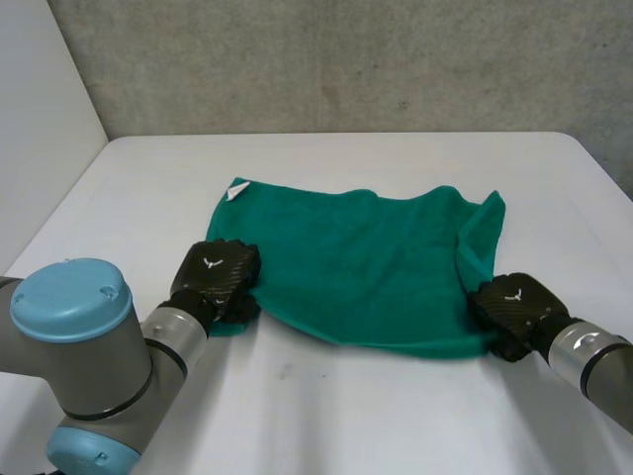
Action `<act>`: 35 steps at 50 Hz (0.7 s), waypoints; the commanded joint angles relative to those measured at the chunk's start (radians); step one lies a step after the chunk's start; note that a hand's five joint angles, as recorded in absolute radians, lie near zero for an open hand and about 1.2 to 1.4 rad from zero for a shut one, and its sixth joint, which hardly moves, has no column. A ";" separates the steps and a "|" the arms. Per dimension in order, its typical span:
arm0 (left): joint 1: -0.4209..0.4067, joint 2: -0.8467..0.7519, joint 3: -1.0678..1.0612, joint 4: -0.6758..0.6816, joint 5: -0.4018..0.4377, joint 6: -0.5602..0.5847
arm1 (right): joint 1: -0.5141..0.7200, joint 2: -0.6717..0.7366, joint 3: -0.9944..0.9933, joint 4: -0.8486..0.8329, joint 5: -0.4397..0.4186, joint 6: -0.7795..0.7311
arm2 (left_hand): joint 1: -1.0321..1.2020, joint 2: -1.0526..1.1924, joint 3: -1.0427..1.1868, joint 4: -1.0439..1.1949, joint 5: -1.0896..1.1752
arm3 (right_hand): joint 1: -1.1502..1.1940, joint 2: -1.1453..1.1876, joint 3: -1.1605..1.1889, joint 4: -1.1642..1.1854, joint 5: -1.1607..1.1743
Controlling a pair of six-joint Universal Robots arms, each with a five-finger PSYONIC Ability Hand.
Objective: Fold the towel.
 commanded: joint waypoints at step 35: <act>0.161 -0.038 0.020 -0.161 0.001 0.031 | -0.089 -0.084 -0.164 0.027 0.189 0.043 | -0.942 -0.994 -0.988 -0.991 -0.920 | 0.551 0.400 0.416 0.414 0.447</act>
